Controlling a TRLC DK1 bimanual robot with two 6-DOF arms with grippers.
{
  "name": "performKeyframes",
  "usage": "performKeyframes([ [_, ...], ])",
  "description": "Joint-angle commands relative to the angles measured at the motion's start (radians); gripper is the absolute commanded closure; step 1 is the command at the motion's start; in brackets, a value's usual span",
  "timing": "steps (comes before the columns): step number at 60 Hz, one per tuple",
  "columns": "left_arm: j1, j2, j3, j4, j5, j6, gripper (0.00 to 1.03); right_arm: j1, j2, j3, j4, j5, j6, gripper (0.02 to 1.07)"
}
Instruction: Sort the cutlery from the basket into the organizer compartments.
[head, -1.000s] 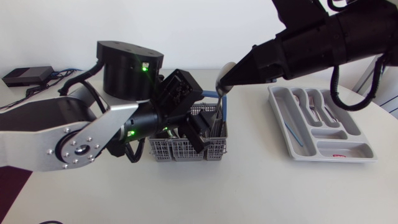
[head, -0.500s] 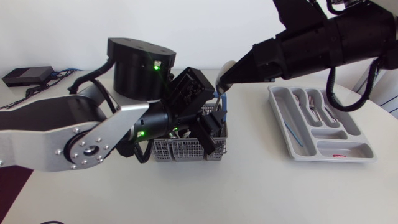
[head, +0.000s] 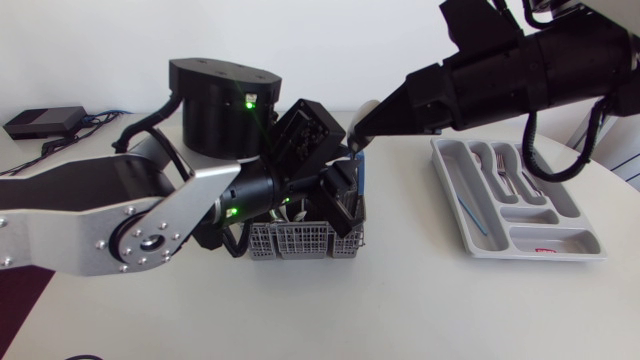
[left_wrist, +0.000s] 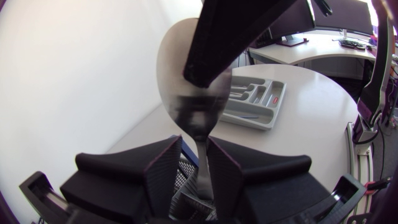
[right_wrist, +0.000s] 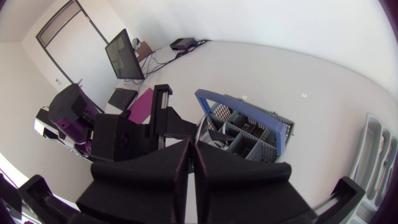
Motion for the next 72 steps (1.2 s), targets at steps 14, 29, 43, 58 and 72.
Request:
performKeyframes([
  [14, 0.008, 0.004, 0.013, 0.031, -0.025, -0.038, 1.0, -0.012, -0.016, -0.023, 0.012, -0.009, 0.028, 1.01],
  [29, 0.011, -0.01, 0.01, 0.022, -0.022, -0.055, 1.0, -0.012, -0.017, -0.024, 0.026, -0.008, 0.028, 0.85],
  [43, 0.041, -0.017, 0.024, -0.009, 0.027, -0.089, 1.0, -0.013, -0.045, -0.024, 0.041, 0.026, 0.019, 0.61],
  [58, 0.072, -0.019, 0.045, -0.026, 0.068, -0.124, 1.0, -0.041, -0.066, -0.049, 0.057, 0.046, -0.007, 0.59],
  [72, 0.199, -0.013, 0.125, -0.093, 0.212, -0.248, 1.0, -0.088, -0.12, -0.125, 0.092, 0.074, -0.065, 0.58],
])
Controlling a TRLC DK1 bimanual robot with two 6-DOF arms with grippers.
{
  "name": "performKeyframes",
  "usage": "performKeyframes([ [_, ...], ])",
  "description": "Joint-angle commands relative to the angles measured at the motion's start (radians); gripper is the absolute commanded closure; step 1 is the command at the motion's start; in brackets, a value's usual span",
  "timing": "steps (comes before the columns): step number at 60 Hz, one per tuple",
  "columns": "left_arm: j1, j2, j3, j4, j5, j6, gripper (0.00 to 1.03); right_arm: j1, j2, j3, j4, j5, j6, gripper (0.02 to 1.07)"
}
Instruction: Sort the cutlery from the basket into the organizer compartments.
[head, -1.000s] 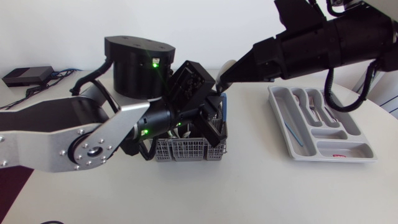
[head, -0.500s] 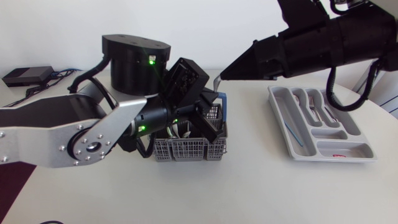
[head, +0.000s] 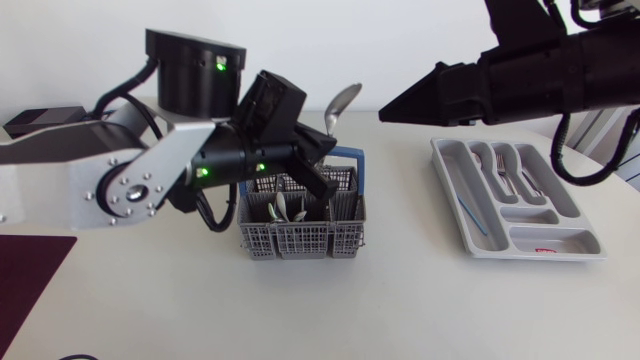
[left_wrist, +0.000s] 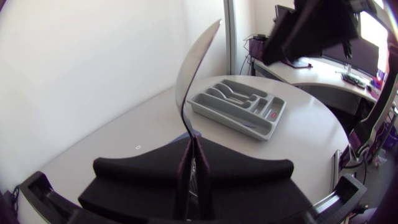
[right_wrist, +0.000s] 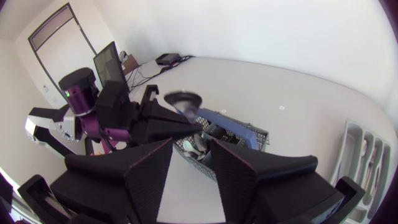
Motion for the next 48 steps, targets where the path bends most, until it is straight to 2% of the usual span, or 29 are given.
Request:
performKeyframes([
  [1, 0.051, -0.008, 0.073, -0.008, 0.047, -0.081, 1.0, -0.008, -0.029, -0.061, 0.029, 0.02, -0.035, 0.58],
  [13, 0.13, 0.034, 0.158, -0.073, 0.17, -0.208, 1.0, 0.049, -0.042, -0.152, 0.108, 0.14, -0.094, 0.58],
  [26, 0.149, 0.081, 0.212, -0.12, 0.266, -0.309, 1.0, 0.17, -0.015, -0.207, 0.24, 0.312, -0.112, 0.58],
  [48, 0.181, 0.138, 0.264, -0.143, 0.355, -0.421, 1.0, 0.279, 0.111, -0.173, 0.397, 0.465, -0.112, 0.58],
])
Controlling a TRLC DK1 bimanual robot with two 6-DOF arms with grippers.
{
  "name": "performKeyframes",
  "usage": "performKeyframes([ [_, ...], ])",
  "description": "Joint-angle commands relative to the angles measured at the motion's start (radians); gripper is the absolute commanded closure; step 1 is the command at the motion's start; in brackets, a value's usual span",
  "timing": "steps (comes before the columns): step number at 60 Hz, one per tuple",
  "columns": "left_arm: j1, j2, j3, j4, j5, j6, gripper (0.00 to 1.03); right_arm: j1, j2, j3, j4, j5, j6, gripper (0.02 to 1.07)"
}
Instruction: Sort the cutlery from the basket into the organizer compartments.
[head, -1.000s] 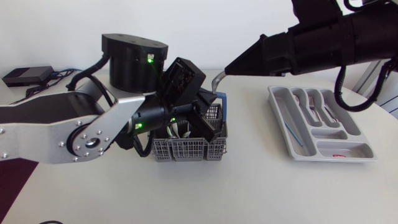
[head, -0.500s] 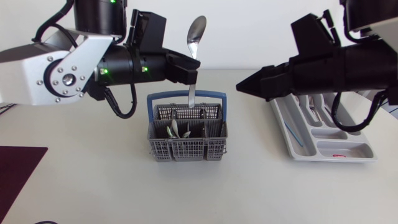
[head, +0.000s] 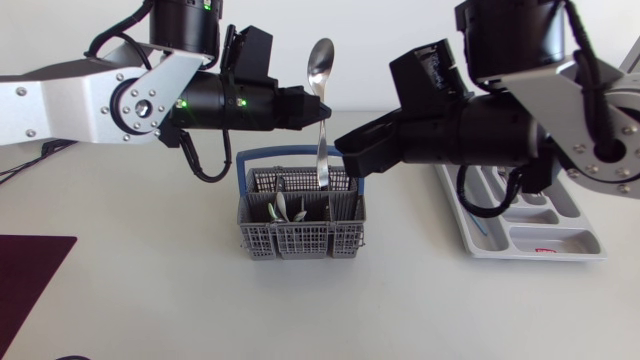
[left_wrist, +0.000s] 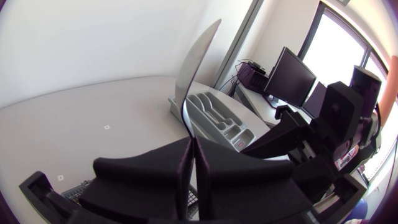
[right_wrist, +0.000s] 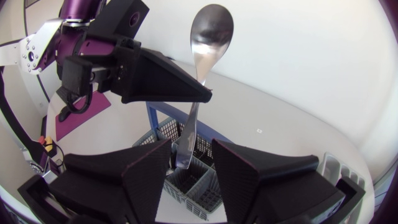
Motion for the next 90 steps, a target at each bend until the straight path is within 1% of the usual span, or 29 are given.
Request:
performKeyframes([
  [1, 0.008, 0.014, 0.046, 0.001, 0.024, -0.057, 1.0, 0.019, 0.046, 0.016, 0.034, 0.025, -0.01, 0.58],
  [11, 0.007, 0.014, 0.053, 0.001, 0.034, -0.093, 1.0, 0.041, 0.095, 0.034, 0.073, 0.056, -0.001, 0.58],
  [34, 0.022, 0.031, 0.054, 0.002, 0.061, -0.114, 1.0, 0.041, 0.158, 0.088, 0.113, 0.076, 0.018, 0.59],
  [37, 0.024, 0.031, 0.053, 0.002, 0.061, -0.117, 1.0, 0.041, 0.167, 0.092, 0.115, 0.076, 0.024, 0.64],
  [42, 0.025, 0.031, 0.053, 0.002, 0.066, -0.123, 1.0, 0.039, 0.174, 0.091, 0.124, 0.076, 0.025, 0.7],
  [47, 0.025, 0.032, 0.051, 0.004, 0.074, -0.131, 1.0, 0.041, 0.181, 0.092, 0.13, 0.077, 0.029, 0.73],
  [50, 0.025, 0.034, 0.051, 0.005, 0.077, -0.134, 1.0, 0.039, 0.186, 0.094, 0.138, 0.077, 0.029, 0.79],
  [52, 0.025, 0.034, 0.051, 0.005, 0.078, -0.136, 1.0, 0.041, 0.187, 0.094, 0.139, 0.077, 0.029, 0.81],
  [59, 0.027, 0.036, 0.051, 0.005, 0.081, -0.137, 1.0, 0.039, 0.193, 0.094, 0.142, 0.077, 0.029, 0.96],
  [61, 0.027, 0.036, 0.05, 0.005, 0.083, -0.139, 1.0, 0.039, 0.193, 0.092, 0.144, 0.077, 0.029, 0.99],
  [69, 0.028, 0.036, 0.048, 0.007, 0.083, -0.142, 1.0, 0.041, 0.192, 0.085, 0.152, 0.074, 0.027, 1.01],
  [78, 0.033, 0.036, 0.05, 0.01, 0.089, -0.149, 1.0, 0.039, 0.192, 0.08, 0.147, 0.064, 0.027, 1.01],
  [80, 0.036, 0.034, 0.051, 0.01, 0.089, -0.151, 0.98, 0.039, 0.192, 0.078, 0.146, 0.061, 0.027, 1.01],
  [84, 0.04, 0.034, 0.053, 0.01, 0.092, -0.152, 0.85, 0.038, 0.192, 0.075, 0.139, 0.056, 0.027, 1.01],
  [90, 0.042, 0.032, 0.054, 0.012, 0.097, -0.152, 0.73, 0.033, 0.189, 0.069, 0.135, 0.05, 0.027, 1.01],
])
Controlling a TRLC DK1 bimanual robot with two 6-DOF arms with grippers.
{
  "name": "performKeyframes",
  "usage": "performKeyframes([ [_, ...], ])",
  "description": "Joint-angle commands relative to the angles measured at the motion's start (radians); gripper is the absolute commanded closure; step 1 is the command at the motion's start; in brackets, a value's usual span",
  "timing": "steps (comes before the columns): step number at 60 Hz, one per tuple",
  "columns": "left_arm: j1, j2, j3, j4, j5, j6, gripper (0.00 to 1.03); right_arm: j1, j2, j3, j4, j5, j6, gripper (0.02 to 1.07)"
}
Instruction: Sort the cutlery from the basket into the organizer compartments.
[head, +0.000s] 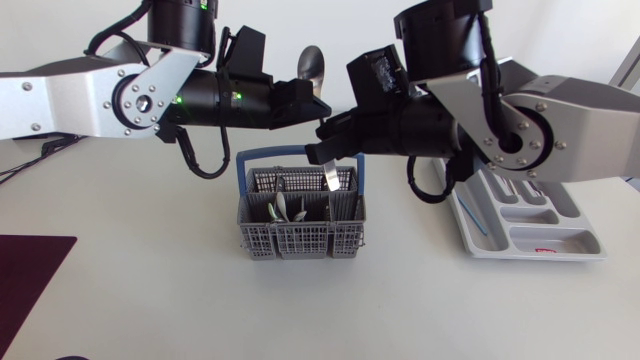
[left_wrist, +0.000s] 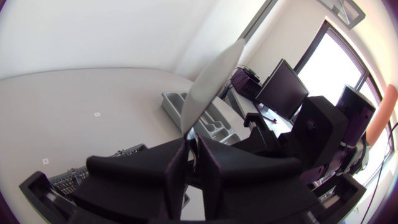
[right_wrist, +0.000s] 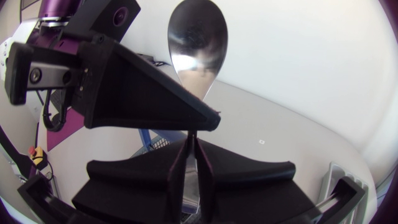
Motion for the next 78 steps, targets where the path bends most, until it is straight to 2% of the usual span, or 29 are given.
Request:
performKeyframes([
  [1, 0.01, 0.014, 0.039, 0.017, 0.016, -0.025, 0.71, -0.002, 0.015, -0.004, -0.005, -0.009, 0.002, 1.01],
  [11, 0.013, 0.013, 0.042, 0.016, 0.017, -0.022, 0.56, -0.007, 0.009, -0.017, -0.007, -0.014, 0.002, 1.01],
  [20, 0.012, 0.008, 0.039, 0.016, 0.019, -0.015, 0.54, -0.01, 0.003, -0.031, -0.01, -0.015, 0.001, 1.01],
  [40, -0.007, -0.033, 0.024, -0.007, 0.016, 0.07, 0.27, -0.042, -0.029, -0.062, -0.013, -0.032, 0.001, 1.01],
  [44, -0.011, -0.044, 0.01, -0.007, -0.003, 0.097, 0.18, -0.059, -0.038, -0.07, -0.016, -0.047, 0.002, 1.01],
  [57, -0.027, -0.069, -0.007, -0.009, -0.066, 0.159, 0.1, -0.119, -0.092, -0.105, -0.037, -0.104, 0.01, 1.01],
  [67, -0.034, -0.079, -0.018, -0.01, -0.152, 0.222, 0.08, -0.225, -0.138, -0.117, -0.096, -0.218, 0.01, 1.01],
  [78, -0.048, -0.102, -0.041, -0.003, -0.29, 0.308, 0.07, -0.45, -0.132, -0.094, -0.195, -0.426, -0.027, 1.01],
])
